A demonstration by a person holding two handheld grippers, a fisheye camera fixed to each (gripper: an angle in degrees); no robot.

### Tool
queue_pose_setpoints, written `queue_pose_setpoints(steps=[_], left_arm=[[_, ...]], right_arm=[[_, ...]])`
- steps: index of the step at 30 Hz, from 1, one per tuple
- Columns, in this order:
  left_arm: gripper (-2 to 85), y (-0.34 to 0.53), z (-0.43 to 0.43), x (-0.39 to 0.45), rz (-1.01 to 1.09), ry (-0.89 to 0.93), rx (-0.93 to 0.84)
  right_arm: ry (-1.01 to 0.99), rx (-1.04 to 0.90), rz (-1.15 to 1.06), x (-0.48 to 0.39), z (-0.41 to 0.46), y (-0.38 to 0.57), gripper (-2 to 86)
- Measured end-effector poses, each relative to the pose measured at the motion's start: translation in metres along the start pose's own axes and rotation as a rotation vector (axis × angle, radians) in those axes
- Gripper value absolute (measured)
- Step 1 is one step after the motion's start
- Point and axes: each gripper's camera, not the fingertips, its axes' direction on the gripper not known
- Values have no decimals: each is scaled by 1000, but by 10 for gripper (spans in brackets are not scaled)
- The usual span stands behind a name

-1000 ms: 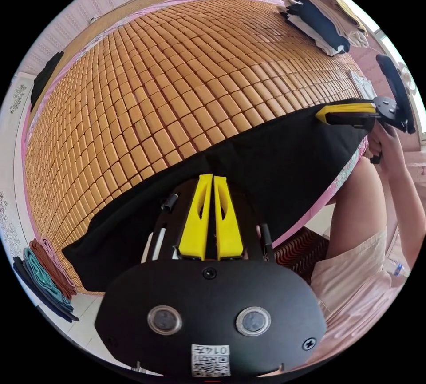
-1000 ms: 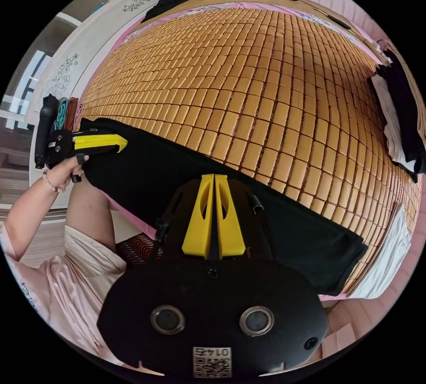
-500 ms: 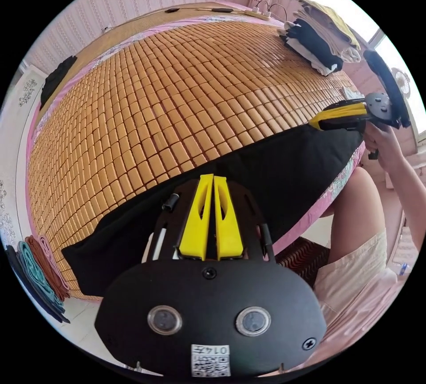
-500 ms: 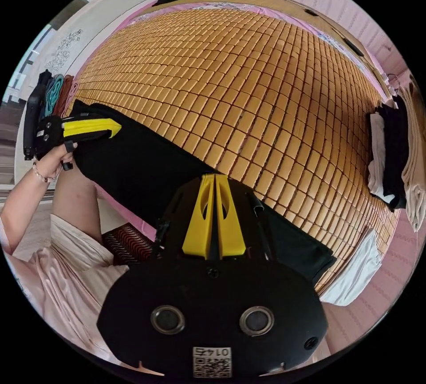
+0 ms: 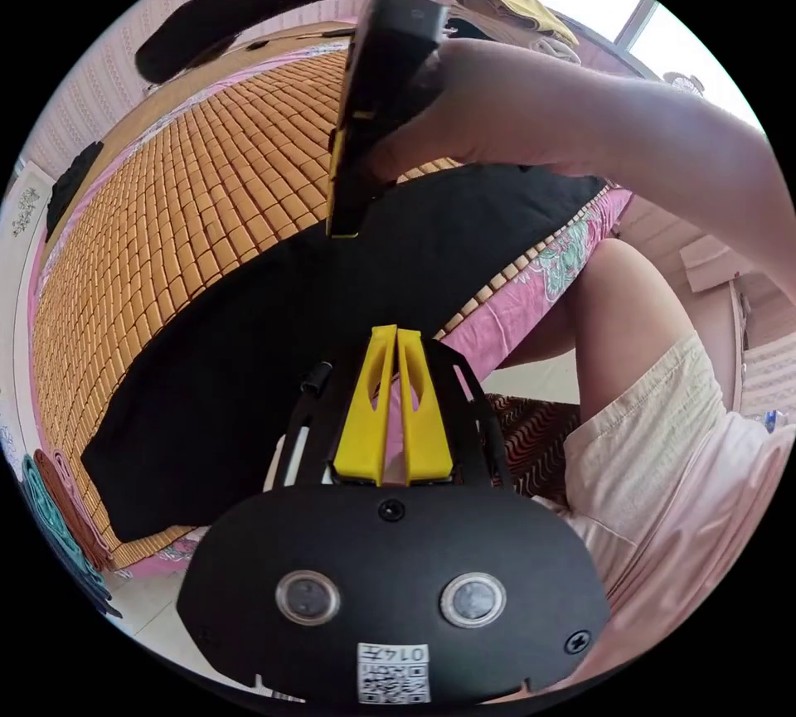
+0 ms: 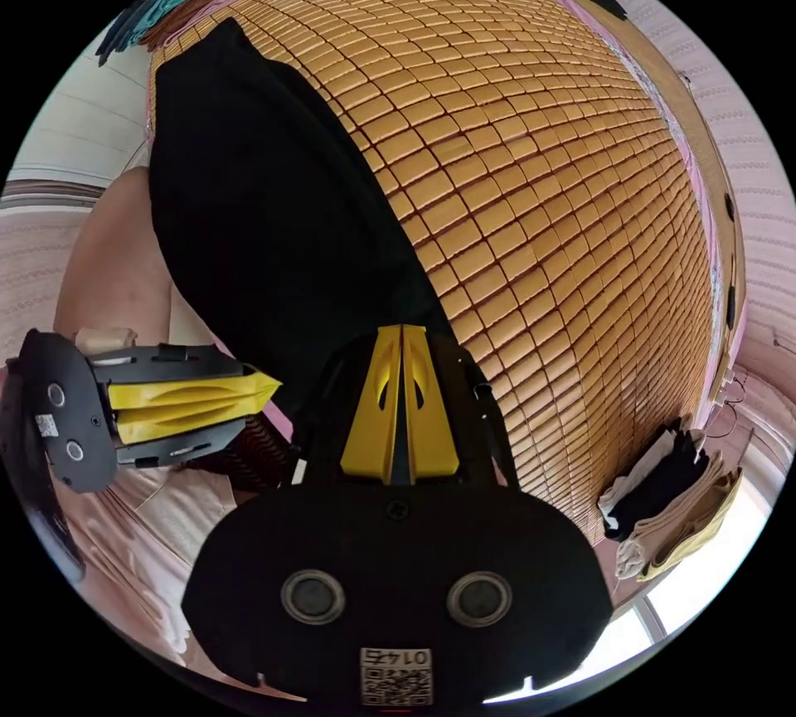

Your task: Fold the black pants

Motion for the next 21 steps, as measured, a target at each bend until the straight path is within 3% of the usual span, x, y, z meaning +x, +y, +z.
queue_pose_setpoints(steps=[5,21], left_arm=[[-10,-14,25,2,93,0,-97],[-10,-19,31,13,219,-6,-102]], right_arm=[[9,-116,-29,-14,-4,-61,-4],[1,-231,-132,-71,-30,-162,-7]])
